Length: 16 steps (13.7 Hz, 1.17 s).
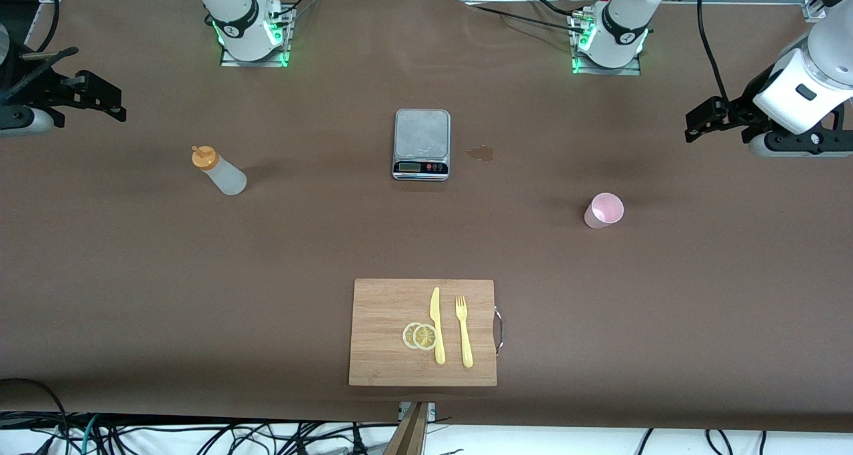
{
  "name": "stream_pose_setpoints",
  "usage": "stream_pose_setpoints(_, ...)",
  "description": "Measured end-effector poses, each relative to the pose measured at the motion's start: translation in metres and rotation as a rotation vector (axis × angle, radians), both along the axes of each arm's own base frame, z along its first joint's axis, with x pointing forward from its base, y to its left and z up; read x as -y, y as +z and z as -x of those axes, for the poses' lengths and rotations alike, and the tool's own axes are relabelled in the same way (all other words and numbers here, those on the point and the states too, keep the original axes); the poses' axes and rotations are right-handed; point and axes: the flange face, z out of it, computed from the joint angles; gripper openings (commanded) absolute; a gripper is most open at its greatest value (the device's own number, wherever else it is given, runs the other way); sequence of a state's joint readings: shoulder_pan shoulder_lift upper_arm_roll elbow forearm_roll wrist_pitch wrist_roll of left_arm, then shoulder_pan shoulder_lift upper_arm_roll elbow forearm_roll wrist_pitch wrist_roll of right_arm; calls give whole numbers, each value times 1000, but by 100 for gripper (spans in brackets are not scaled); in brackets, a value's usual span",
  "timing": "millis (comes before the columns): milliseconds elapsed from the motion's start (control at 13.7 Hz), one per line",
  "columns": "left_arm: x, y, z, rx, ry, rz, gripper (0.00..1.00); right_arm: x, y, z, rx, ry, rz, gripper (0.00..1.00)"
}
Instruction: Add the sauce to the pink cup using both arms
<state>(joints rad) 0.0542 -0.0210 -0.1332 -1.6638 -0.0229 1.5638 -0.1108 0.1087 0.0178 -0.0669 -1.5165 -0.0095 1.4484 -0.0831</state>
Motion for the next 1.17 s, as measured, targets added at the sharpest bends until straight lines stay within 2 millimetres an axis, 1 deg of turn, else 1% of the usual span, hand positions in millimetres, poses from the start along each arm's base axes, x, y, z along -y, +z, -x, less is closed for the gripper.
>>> stream_pose_setpoints(292, -1, 3, -1, 5, 2, 1, 100, 0, 0, -1, 5, 0, -2, 99)
stream_pose_setpoints(803, -2, -2, -3, -28, 2, 0, 100, -2, 1, -1, 10, 2, -4, 99)
stream_pose_setpoints(1168, -2, 0, -3, -26, 2, 1, 100, -2, 1, -1, 13, 2, -4, 99)
